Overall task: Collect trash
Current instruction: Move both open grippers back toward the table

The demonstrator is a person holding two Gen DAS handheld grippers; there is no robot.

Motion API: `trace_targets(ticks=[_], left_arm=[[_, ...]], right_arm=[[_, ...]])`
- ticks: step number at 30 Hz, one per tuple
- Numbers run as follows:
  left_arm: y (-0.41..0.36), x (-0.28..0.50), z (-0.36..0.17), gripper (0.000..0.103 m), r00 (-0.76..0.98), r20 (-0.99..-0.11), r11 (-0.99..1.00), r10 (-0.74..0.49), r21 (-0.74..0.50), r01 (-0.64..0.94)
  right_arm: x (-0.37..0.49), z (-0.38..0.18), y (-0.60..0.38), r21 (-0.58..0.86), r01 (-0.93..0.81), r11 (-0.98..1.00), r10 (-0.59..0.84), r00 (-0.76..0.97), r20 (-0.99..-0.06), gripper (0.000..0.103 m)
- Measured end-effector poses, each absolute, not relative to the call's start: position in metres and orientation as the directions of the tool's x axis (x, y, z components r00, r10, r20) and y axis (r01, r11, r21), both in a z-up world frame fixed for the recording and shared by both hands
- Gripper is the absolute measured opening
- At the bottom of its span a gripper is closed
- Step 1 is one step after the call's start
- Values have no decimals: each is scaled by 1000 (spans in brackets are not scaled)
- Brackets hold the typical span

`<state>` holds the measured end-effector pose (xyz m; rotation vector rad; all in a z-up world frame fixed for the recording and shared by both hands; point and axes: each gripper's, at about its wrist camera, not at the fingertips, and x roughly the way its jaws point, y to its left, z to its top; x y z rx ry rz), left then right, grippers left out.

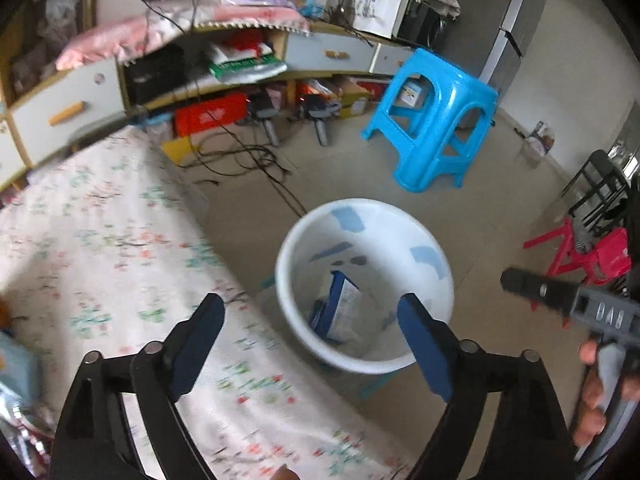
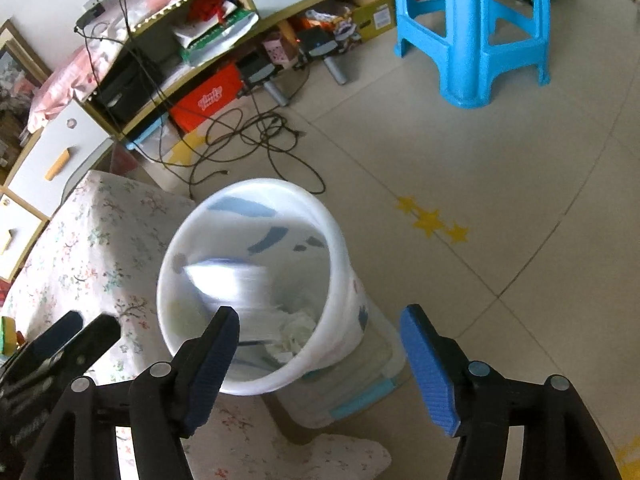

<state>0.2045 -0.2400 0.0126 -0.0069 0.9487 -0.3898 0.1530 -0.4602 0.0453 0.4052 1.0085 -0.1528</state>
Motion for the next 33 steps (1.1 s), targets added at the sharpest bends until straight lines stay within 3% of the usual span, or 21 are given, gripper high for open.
trace_targets(ticks=[5,25,33], left_arm=[[-200,188,24,103,576,-781,960,-240,-103,261],[-20,121,47,103,648,-761,998,40,57,6],[53,114,27,103,595,-796,992,105,43,-118]], right_arm=[[156,59,-442,268,265,926,75,565,-821,77],[174,57,-310,218,51,975,155,548,-822,81],[176,42,-257,170,-34,985,164,509,-845,81]])
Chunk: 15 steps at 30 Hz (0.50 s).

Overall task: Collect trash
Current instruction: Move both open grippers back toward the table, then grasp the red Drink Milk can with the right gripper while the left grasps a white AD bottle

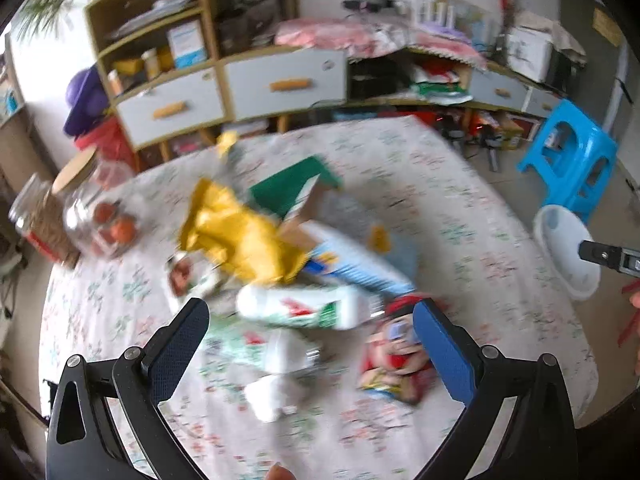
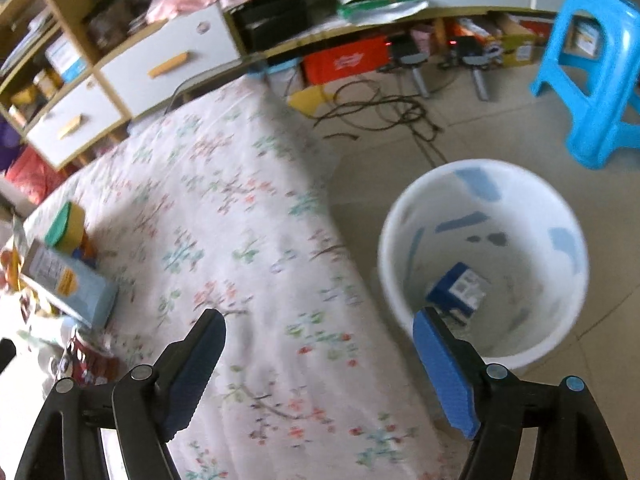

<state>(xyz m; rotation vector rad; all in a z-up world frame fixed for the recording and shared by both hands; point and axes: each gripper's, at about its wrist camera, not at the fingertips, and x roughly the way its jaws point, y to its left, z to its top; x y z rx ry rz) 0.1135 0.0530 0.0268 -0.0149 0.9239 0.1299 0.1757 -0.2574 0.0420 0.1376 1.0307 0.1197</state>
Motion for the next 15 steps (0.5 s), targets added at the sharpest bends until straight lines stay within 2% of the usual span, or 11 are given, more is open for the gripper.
trace_targets(ticks=[10,13,15], left_arm=[[125,129,-23,101,397,-912,940,100,-43,-337],[137,135,-35,89,382,-924,917,24,-132,-376],[143,140,-42,75,378,-926,904,-13,-172,-391]], right_arm=[[180,21,-183,144,-160,977,202,458,-866,81],[181,16,-164,143,-187,972,213,444,-870,81],[181,11,-151,141,-207,968,220,433,-874,81]])
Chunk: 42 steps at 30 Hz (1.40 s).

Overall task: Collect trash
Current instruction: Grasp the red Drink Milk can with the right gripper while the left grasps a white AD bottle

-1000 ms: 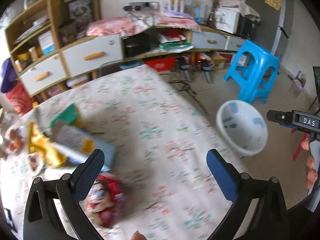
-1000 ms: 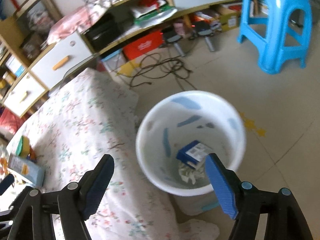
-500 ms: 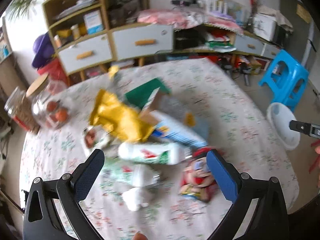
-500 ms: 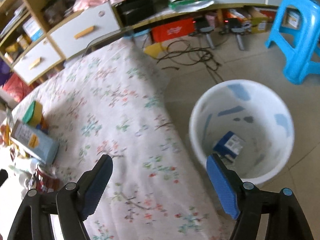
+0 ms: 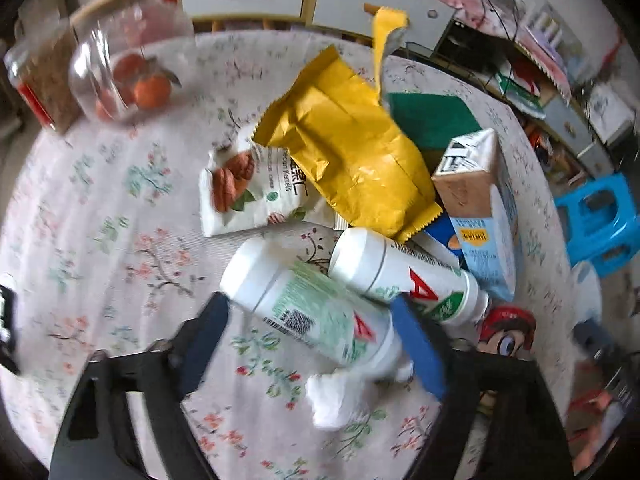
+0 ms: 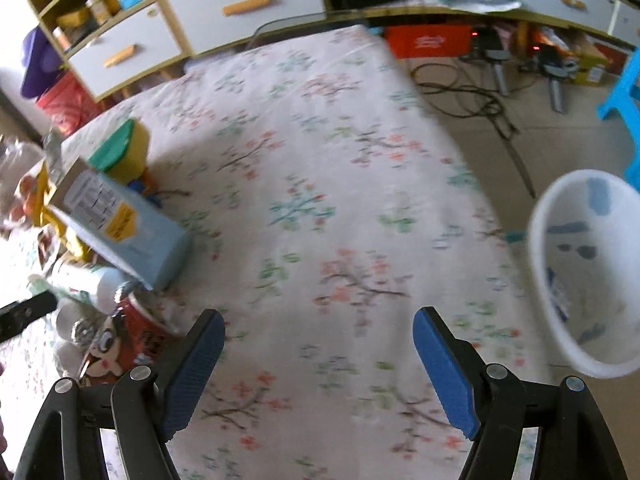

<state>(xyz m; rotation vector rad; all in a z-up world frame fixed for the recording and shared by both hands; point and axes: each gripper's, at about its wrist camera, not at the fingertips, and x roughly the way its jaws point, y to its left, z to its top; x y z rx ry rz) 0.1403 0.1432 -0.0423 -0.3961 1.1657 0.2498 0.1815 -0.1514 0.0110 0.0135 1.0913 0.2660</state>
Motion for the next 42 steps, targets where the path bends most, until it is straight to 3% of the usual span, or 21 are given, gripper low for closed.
trace_targets(ticks=[3,6,12,20,32,37,42], left_arm=[[147,145,-53,62,380,-922,885,-69,-233,-404],[138,149,-52,55,388,-921,907,-31,-190,-376],[127,143,-44,46,412,-909,931,-61,-200,-304],[123,115,-20,44,463,-887,962,4,-123,-244],[140,89,-16,44,477,-878,955,-31,-168,-246],[134,87,-13,44,484,-874,958,-42,-172,-228],[125,83,-7,44,504,-862,961,-59,-185,-204]], right_arm=[[180,5,-133,135,-241,961,228,418,-879,81],[177,0,-116,129,-271,954,235,407,-883,81],[173,-3,-91,146,-312,939,264,377,-888,81],[165,-9,-59,193,-342,920,311,333,-890,81],[159,-40,-30,207,-344,916,304,258,-917,84],[155,-39,-31,230,-345,910,326,252,-911,66],[148,-36,-39,235,-362,902,336,248,-908,63]])
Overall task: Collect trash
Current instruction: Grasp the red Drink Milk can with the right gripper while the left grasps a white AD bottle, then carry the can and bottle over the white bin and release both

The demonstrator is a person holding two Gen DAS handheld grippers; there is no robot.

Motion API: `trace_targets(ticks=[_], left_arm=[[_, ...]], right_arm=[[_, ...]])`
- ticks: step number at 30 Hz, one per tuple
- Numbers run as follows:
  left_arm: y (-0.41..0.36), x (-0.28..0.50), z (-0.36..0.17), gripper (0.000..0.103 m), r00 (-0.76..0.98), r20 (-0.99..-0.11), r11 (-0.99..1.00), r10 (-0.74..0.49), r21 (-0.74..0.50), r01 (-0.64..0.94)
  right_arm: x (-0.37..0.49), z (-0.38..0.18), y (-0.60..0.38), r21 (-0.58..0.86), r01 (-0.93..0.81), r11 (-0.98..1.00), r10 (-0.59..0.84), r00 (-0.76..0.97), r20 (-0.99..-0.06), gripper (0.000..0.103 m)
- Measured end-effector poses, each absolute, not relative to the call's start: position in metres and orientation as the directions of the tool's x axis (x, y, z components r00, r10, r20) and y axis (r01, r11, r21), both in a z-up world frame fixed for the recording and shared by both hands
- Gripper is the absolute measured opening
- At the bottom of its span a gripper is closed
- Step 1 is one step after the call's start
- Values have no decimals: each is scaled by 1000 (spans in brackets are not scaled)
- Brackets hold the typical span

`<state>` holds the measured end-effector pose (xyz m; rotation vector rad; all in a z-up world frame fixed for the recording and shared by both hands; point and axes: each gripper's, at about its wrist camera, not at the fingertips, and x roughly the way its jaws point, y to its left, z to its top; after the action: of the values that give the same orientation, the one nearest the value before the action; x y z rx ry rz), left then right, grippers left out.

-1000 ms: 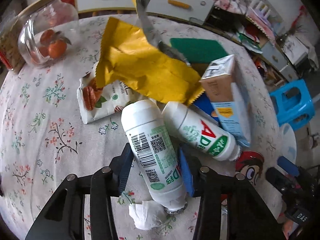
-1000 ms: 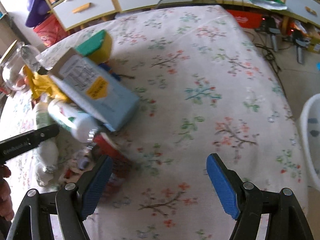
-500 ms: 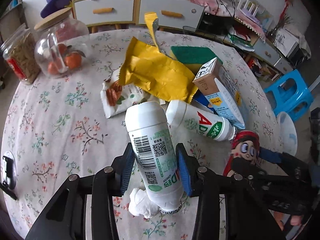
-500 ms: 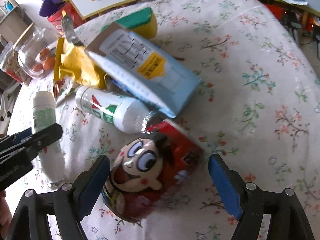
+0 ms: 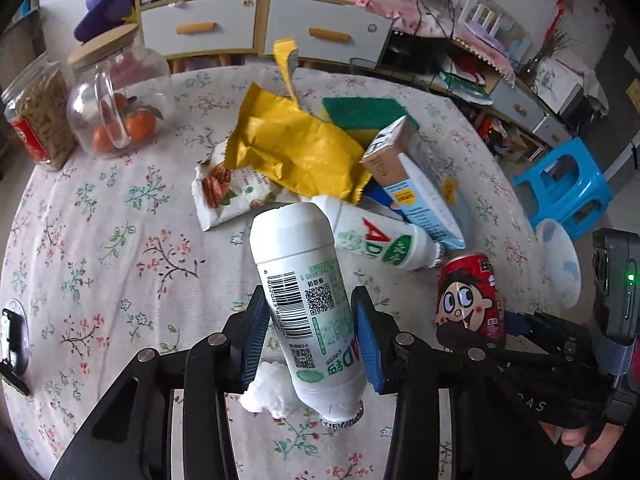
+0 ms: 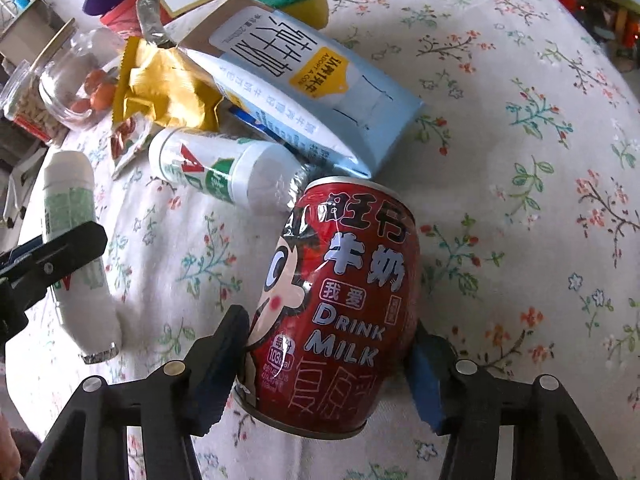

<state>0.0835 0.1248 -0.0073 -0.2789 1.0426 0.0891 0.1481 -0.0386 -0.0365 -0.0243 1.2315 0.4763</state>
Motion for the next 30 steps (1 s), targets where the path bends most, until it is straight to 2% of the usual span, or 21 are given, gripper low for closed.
trace_targets(ticks=[6,7,9,30], left_arm=[[112,81,-2,43,521,-851,964,-66,-188,-186],[110,81,-2,43,520,-851,965,-68,-190,-184],[106,82,-3,43,518,-852,965,-76,-195,-178],[44,88,6,43,526,-838,974,-145,-216,-74]], right_arm=[[143,-21,-61,227,-364,904,342,293,-893,60],[143,-19,-65,223,-362,905,340,301,-891,55],[143,-14,-77,223,-354,909,339,314,-887,54],[152,26,-223,239,-124,963,269,467,-842,54]])
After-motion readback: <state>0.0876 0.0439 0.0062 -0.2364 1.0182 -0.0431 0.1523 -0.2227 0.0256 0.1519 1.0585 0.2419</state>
